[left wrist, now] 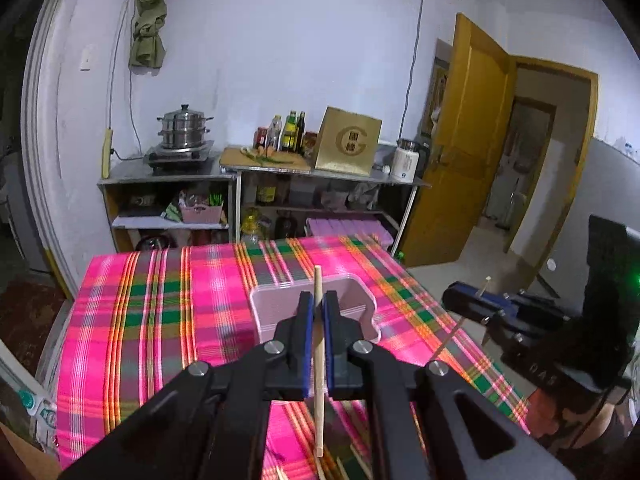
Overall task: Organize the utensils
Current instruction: 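Lift the left tool's chopstick toward the pink basket while the right tool carries its own, then lower the left tool's chopstick into the basket while the right tool inserts its own, then open both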
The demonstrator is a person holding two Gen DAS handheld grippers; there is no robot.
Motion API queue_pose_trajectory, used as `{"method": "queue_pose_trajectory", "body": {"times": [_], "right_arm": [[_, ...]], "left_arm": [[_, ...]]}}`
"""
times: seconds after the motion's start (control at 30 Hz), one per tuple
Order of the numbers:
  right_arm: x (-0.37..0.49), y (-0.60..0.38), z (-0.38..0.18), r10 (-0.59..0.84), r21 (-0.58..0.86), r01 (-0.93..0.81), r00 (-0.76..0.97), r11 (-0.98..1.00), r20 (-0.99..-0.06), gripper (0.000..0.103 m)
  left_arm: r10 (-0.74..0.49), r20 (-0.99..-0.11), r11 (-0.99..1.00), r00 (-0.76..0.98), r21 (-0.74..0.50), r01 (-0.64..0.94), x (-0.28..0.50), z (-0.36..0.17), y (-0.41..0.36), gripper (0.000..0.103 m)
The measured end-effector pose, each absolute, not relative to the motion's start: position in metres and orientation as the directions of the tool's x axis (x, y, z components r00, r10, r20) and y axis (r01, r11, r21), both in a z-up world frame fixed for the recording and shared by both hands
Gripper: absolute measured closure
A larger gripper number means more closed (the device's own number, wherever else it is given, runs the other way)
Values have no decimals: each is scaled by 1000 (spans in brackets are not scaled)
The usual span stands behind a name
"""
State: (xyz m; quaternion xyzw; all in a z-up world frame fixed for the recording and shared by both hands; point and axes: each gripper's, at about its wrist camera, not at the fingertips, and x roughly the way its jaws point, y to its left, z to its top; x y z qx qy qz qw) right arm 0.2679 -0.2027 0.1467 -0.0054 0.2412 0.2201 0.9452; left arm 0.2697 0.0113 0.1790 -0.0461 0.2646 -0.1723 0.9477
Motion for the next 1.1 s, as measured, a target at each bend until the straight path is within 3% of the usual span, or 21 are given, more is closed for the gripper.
{"method": "queue_pose_trajectory", "body": {"times": [0.27, 0.87, 1.1], "right_arm": [[308, -192, 165, 443, 136, -426, 800, 894, -405, 98], [360, -168, 170, 479, 172, -448, 793, 877, -377, 98], [371, -160, 140, 476, 177, -444, 768, 878, -428, 98]], "left_arm": [[-338, -452, 941, 826, -165, 295, 308, 196, 12, 98], [-324, -440, 946, 838, -160, 282, 358, 196, 18, 98], [-324, -469, 946, 822, -162, 281, 364, 170, 17, 98]]}}
